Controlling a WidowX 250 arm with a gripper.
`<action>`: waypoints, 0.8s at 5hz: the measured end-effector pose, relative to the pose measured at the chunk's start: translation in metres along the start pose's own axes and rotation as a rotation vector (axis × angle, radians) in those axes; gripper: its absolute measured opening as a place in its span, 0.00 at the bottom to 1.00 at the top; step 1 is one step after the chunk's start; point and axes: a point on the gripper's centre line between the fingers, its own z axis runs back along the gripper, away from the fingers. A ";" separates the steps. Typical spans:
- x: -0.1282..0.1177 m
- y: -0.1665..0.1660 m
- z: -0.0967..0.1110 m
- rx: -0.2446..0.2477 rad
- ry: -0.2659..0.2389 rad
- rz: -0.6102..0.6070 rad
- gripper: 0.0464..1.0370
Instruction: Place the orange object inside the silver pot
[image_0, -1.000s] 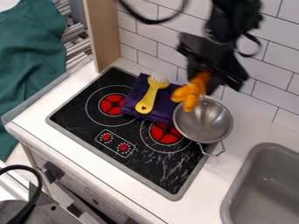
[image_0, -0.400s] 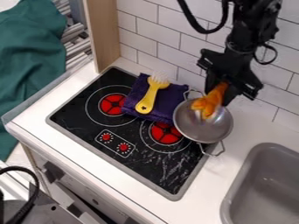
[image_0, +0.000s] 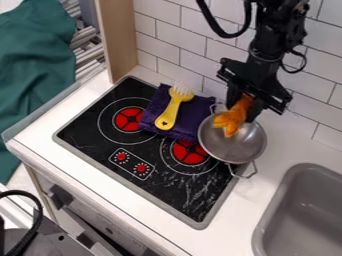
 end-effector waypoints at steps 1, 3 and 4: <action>-0.005 0.000 -0.006 -0.013 0.041 -0.011 0.74; -0.012 0.007 0.022 0.014 -0.007 0.032 0.97; -0.033 0.015 0.048 0.061 -0.033 0.111 0.97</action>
